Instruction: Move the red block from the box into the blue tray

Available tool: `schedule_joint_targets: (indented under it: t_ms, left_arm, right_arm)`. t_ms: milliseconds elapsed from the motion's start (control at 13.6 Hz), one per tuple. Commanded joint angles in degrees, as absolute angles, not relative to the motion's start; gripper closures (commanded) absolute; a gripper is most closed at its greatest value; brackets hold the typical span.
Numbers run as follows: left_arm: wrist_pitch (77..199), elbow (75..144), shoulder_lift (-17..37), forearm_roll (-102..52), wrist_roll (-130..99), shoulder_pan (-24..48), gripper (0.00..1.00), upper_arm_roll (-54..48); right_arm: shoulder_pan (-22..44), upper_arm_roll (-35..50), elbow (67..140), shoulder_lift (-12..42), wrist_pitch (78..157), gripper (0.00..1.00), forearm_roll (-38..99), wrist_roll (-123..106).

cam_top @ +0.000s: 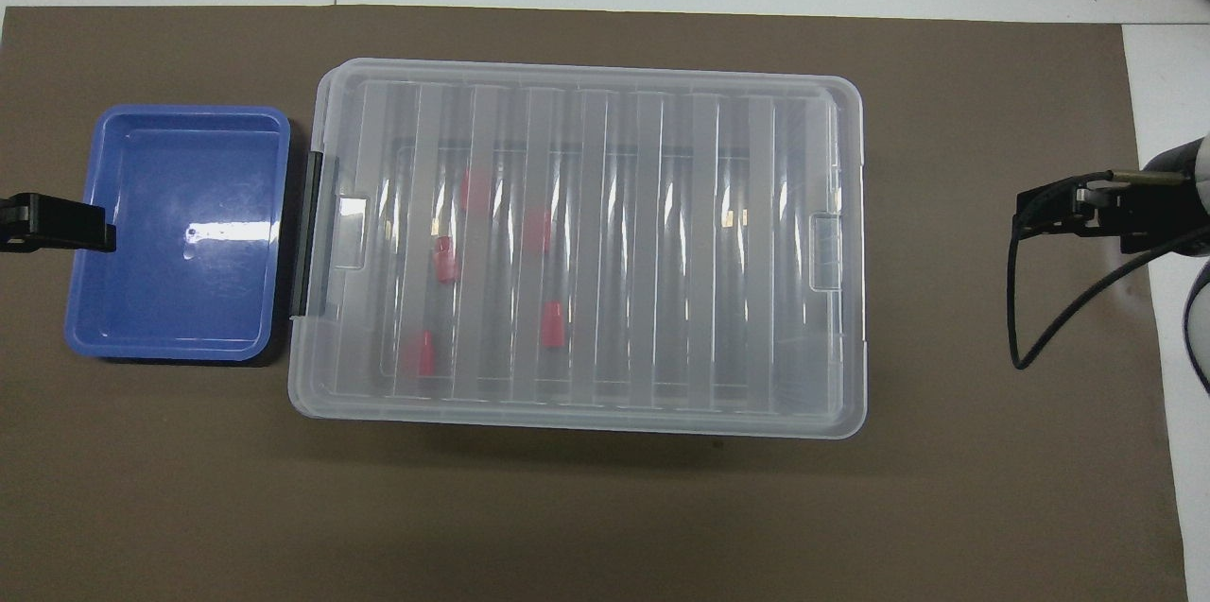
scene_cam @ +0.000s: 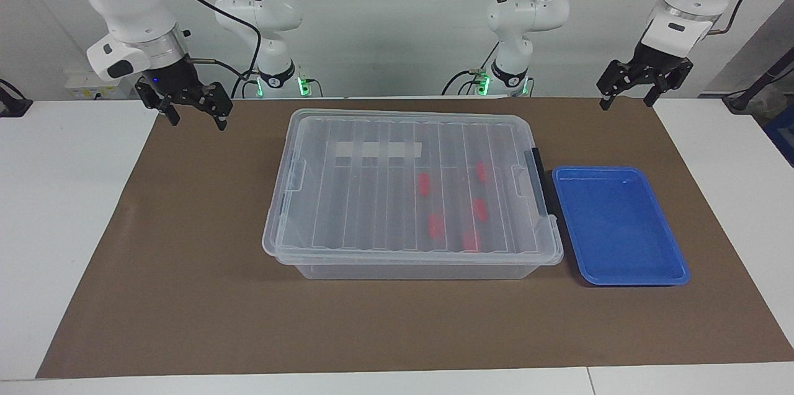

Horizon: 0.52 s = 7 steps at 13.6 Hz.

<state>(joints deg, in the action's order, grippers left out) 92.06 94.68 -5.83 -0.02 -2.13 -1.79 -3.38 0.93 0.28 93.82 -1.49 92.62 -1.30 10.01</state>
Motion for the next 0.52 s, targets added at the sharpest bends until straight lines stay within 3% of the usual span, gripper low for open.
schedule_joint_targets:
  t_ms: [0, 442]
  left_arm:
    - [91.67, 95.71, -6.94, -0.88, -2.55, -1.76, 0.0, -3.08]
    - [91.58, 95.8, -6.86, -0.88, -2.55, -1.76, 0.0, -3.08]
  right_arm:
    - [0.26, 0.53, 94.66, -2.28, 92.29, 0.0, -0.62, 8.7]
    - [-0.18, 0.61, 96.93, -3.16, 93.25, 0.0, -0.62, 8.52]
